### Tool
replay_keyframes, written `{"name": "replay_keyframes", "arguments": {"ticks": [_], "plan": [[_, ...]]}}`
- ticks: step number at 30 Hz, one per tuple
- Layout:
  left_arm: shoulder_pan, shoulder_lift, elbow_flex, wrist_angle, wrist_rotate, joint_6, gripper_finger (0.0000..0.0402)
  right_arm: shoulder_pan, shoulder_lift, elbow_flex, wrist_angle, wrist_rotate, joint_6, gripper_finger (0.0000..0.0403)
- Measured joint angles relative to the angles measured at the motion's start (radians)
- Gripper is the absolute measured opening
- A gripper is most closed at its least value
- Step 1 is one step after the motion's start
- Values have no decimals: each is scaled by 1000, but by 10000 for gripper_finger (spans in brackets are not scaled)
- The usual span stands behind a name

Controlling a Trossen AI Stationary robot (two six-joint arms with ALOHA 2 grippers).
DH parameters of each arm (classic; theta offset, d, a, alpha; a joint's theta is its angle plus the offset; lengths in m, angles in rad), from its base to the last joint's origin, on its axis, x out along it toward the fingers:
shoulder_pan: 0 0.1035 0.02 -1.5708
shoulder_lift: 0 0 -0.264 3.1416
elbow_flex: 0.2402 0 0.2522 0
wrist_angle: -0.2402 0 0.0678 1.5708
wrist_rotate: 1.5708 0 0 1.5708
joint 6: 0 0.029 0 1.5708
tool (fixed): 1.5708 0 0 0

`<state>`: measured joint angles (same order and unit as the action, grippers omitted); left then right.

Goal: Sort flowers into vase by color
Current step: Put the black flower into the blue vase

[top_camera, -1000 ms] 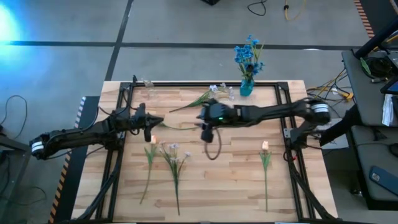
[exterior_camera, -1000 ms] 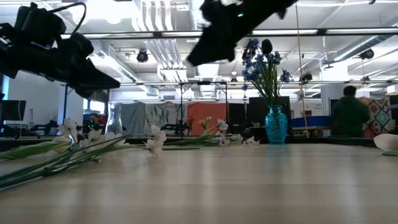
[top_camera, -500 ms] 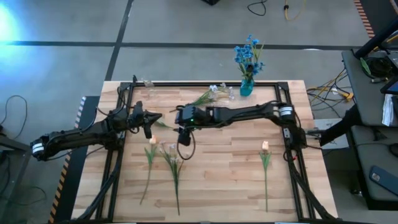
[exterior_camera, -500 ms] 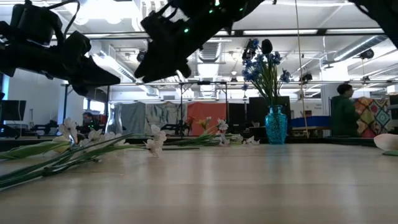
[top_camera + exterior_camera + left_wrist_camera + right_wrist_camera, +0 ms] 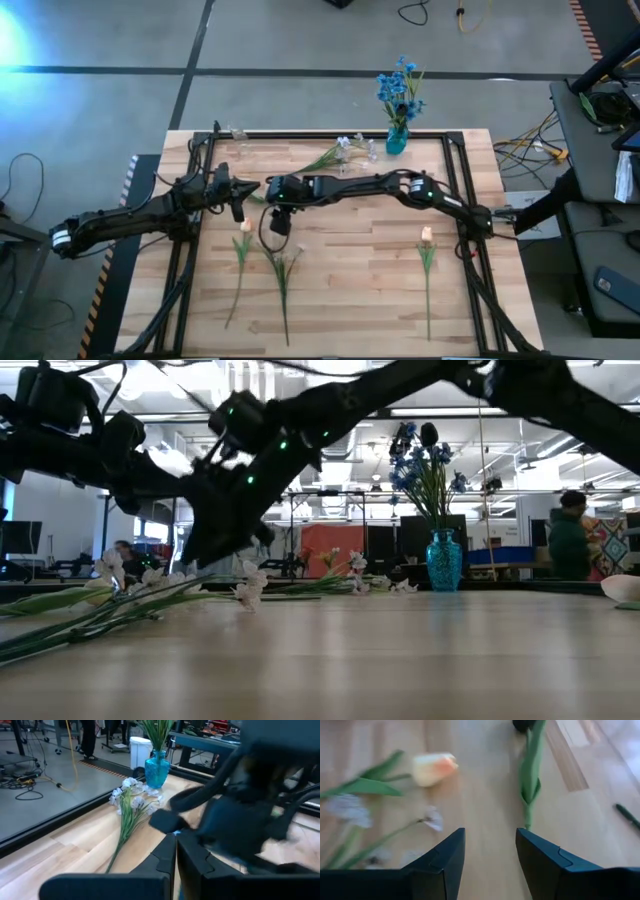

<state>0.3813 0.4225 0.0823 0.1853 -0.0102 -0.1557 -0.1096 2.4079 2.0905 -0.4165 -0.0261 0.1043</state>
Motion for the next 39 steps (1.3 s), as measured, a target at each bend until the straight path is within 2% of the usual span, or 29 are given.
{"name": "replay_keyframes", "arguments": {"ticks": [5,12,16,22,24,27,32,39], "plan": [[0,1,-1,-2,0,-3,0,-20,72,76,-58,1,0,159],[0,0,-3,-5,1,-2,0,-36,115,95,-54,11,32,132],[0,1,-8,-9,1,-3,0,-41,124,96,-50,26,43,97],[0,0,-16,-3,1,-8,0,-42,125,96,-53,29,34,21],[0,0,-24,14,1,-11,0,-42,119,96,-56,30,23,14],[0,-10,-42,41,2,-15,0,-42,96,92,-80,36,-1,11],[0,-42,-61,60,4,-26,0,-39,25,68,-78,113,-27,9],[0,-97,-61,65,7,17,0,-26,-123,-132,31,181,-33,9]]}}
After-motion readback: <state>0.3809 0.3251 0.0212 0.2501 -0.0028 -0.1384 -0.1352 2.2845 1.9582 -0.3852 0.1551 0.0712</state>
